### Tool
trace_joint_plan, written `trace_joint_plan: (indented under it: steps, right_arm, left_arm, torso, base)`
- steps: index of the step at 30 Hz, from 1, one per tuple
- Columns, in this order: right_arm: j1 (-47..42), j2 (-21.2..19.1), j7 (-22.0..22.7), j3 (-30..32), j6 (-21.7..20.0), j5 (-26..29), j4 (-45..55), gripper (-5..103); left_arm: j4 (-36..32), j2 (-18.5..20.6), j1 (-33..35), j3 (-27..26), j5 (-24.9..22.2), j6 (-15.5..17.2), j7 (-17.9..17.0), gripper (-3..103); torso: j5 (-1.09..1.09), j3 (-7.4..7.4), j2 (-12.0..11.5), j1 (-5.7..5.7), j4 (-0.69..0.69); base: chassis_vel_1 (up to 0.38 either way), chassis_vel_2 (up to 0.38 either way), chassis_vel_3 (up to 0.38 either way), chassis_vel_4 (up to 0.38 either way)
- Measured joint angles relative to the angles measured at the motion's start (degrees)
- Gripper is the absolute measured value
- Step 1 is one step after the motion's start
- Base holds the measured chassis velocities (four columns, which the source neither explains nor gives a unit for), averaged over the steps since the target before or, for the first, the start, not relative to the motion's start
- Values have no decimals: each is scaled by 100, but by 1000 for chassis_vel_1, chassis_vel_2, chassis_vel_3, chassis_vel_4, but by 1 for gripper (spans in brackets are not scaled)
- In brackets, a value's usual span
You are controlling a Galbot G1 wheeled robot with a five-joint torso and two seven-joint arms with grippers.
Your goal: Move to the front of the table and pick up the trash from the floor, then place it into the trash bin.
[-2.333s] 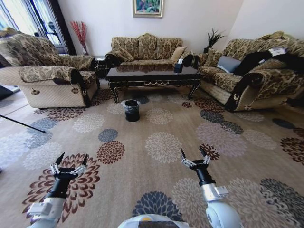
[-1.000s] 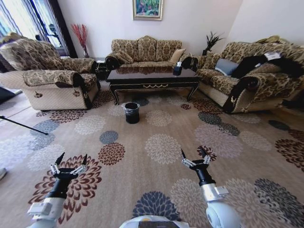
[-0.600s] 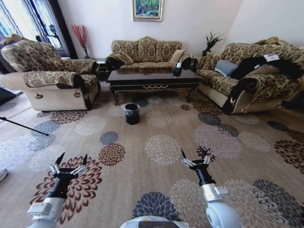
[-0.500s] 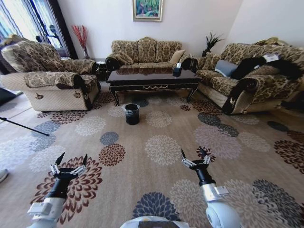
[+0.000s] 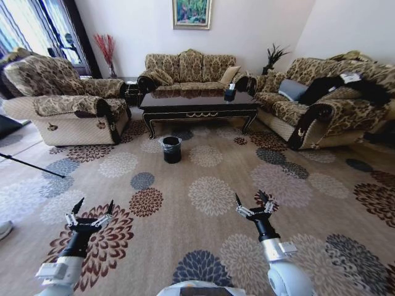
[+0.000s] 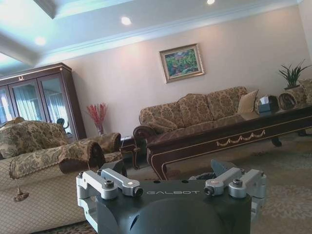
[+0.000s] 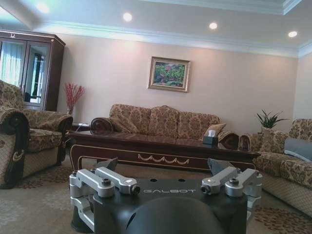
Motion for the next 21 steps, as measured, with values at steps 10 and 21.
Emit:
trace_joint_plan:
  steps: [10,21]
  right_arm:
    - [0,0,0,0,0,0,0,100]
    - [0,0,0,0,0,0,0,100]
  left_arm:
    - [0,0,0,0,0,0,0,100]
    - [0,0,0,0,0,0,0,100]
  torso:
    - [0,144,242,97,0]
    - [0,310,497,187,0]
  base:
    - [0,0,0,0]
    - [0,0,0,0]
